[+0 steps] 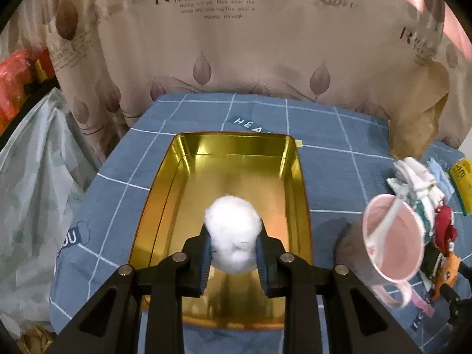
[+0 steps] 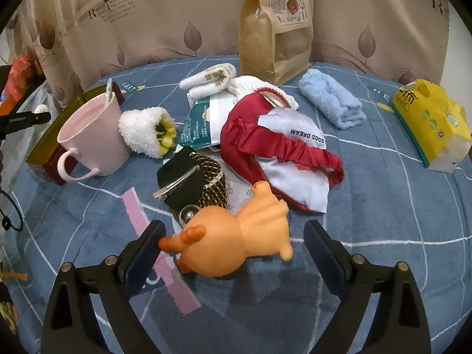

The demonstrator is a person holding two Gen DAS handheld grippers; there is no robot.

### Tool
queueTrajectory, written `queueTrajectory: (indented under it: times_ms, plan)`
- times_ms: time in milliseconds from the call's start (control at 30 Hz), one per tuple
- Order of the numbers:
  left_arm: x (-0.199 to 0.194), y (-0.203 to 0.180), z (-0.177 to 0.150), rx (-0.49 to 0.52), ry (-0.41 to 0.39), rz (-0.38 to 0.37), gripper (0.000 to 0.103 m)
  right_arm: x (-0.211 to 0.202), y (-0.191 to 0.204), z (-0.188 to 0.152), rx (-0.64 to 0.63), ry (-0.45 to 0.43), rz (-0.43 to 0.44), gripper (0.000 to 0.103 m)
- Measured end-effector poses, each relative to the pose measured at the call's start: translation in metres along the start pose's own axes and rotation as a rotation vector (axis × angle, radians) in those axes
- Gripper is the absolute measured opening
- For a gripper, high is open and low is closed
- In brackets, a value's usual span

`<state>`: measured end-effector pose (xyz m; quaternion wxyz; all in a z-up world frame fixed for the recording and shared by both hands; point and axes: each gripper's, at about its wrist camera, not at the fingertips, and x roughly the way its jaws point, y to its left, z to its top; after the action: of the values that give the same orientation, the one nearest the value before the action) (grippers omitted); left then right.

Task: Organize soft objects
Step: 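Drop the ball into the gold tray with left while right grasps the orange toy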

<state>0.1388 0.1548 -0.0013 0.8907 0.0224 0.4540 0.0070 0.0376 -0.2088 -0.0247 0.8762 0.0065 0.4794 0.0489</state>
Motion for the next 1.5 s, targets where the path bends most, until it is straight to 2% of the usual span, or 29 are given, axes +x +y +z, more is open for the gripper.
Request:
queueTrajectory:
  times_ms: [300, 333, 433, 867, 933, 967, 1067, 1133, 1167, 1200, 1500]
  plan:
    - [0.048, 0.011, 0.017, 0.017, 0.091, -0.011, 0.026, 0.015, -0.002, 0.005, 0.02, 0.025, 0.005, 0.093]
    - [0.051, 0.011, 0.017, 0.018, 0.099, -0.013, 0.026, 0.016, -0.002, 0.004, 0.021, 0.029, 0.008, 0.091]
    - [0.06, 0.009, 0.018, 0.04, 0.12, -0.011, 0.027, 0.015, -0.003, 0.004, 0.033, 0.022, 0.044, 0.078]
    - [0.083, 0.005, 0.012, 0.071, 0.169, 0.029, 0.031, 0.004, 0.001, 0.004, 0.009, -0.018, 0.023, 0.072]
    - [0.083, 0.006, 0.012, 0.071, 0.169, 0.027, 0.037, 0.002, 0.002, 0.004, 0.007, -0.02, 0.022, 0.071]
    - [0.083, 0.006, 0.012, 0.07, 0.172, 0.03, 0.044, 0.002, 0.002, 0.004, 0.007, -0.022, 0.021, 0.071]
    - [0.083, 0.007, 0.011, 0.066, 0.178, 0.026, 0.046, -0.001, 0.002, 0.003, 0.005, -0.025, 0.015, 0.069]
    - [0.082, 0.008, 0.01, 0.063, 0.182, 0.022, 0.051, -0.005, 0.003, 0.001, 0.007, -0.03, 0.014, 0.069]
    - [0.081, 0.008, 0.01, 0.062, 0.184, 0.02, 0.062, -0.006, 0.003, 0.002, 0.008, -0.032, 0.011, 0.069]
    - [0.08, 0.009, 0.01, 0.061, 0.182, 0.019, 0.066, -0.007, 0.003, 0.002, 0.008, -0.036, 0.01, 0.069]
    - [0.049, 0.016, 0.007, 0.043, 0.121, -0.005, 0.067, -0.02, 0.005, 0.005, 0.005, -0.07, -0.004, 0.068]
